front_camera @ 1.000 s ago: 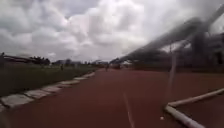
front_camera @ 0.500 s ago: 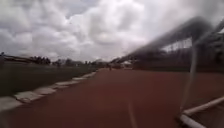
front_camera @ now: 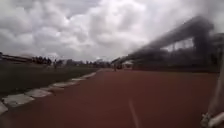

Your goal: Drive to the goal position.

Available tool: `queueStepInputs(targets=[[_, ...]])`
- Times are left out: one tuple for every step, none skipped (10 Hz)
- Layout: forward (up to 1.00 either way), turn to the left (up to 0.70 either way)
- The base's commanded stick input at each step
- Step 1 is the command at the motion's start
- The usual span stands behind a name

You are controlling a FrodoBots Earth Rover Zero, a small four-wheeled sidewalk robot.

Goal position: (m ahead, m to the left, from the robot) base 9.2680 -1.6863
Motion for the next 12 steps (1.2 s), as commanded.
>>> queueStepInputs(targets=[[0.7,-0.35],[0.7,-0.35],[0.7,-0.35],[0.7,-0.35],[0.7,-0.35],[0.7,-0.35],[0.7,-0.35],[0.7,-0.35],[0.7,-0.35],[0.7,-0.35],[0.7,-0.35],[0.7,-0.35]])
